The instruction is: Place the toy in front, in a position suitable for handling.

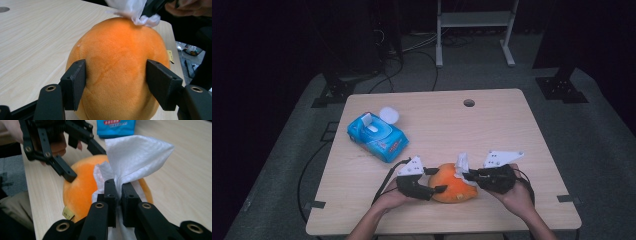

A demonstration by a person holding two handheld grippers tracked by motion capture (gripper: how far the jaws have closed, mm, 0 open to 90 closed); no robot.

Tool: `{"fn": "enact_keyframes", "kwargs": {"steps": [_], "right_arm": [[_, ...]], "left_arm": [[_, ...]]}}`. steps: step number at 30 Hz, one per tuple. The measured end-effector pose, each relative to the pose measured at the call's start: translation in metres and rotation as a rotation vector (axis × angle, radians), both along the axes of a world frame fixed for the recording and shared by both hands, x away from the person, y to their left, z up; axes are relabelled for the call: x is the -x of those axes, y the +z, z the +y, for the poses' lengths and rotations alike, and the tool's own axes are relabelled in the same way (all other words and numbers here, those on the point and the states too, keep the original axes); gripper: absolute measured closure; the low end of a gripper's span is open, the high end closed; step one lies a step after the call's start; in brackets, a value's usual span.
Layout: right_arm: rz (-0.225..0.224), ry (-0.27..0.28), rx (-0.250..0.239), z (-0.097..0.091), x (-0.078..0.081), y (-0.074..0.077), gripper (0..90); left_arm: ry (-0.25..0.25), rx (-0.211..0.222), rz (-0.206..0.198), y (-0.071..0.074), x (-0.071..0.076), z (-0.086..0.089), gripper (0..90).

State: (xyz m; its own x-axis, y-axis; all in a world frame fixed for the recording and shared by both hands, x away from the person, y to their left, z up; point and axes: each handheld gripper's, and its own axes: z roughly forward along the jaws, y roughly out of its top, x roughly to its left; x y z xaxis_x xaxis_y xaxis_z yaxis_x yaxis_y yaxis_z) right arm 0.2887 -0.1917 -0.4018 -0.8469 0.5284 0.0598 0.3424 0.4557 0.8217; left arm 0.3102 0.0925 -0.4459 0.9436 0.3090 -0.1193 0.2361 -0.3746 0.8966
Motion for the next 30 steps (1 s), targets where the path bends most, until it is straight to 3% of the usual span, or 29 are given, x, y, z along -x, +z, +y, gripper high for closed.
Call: {"fn": "enact_keyframes", "kwargs": {"steps": [3,6,8,9,11,14,16,19,23,25,28,30], "right_arm": [[0.018,0.03,0.031,-0.002,0.002,-0.006,83.7],[0.031,0.035,0.038,-0.006,0.004,-0.007,83.7],[0.034,0.045,0.046,-0.006,0.004,-0.007,83.6],[0.031,0.045,0.048,-0.005,0.004,-0.006,83.6],[-0.017,0.042,0.052,-0.001,0.008,0.001,83.7],[-0.046,0.074,0.013,0.01,0.012,0.009,83.7],[-0.066,0.085,0.036,0.019,0.013,0.01,83.6],[-0.055,0.077,0.038,0.016,0.011,0.007,83.8],[-0.032,0.013,0.044,-0.003,0.006,0.001,83.8],[-0.007,0.002,0.038,-0.009,0.005,-0.002,83.8],[-0.01,0.016,0.062,-0.006,0.006,-0.004,83.8],[-0.013,0.021,0.068,-0.003,0.006,-0.004,83.7]], "left_arm": [[-0.029,0.014,0.007,0.006,0.001,-0.001,24.9],[-0.005,-0.018,0.01,0.005,0.001,-0.005,16.8],[0.003,-0.025,0.043,0.0,-0.001,-0.007,13.3],[0.006,-0.029,0.048,-0.002,-0.002,-0.007,13.4],[-0.006,-0.041,0.036,-0.002,0.0,-0.008,19.8],[-0.031,-0.056,-0.013,0.001,0.005,-0.011,28.7],[-0.033,-0.068,-0.03,0.002,0.007,-0.013,30.8],[-0.033,-0.06,-0.025,0.001,0.006,-0.009,32.6],[-0.037,-0.058,-0.016,0.002,0.005,-0.009,31.4],[-0.027,-0.041,0.005,0.002,0.004,-0.01,25.3],[0.043,-0.029,0.049,0.0,-0.001,-0.014,3.5],[0.033,-0.028,0.069,-0.004,-0.002,-0.015,2.5]]}}
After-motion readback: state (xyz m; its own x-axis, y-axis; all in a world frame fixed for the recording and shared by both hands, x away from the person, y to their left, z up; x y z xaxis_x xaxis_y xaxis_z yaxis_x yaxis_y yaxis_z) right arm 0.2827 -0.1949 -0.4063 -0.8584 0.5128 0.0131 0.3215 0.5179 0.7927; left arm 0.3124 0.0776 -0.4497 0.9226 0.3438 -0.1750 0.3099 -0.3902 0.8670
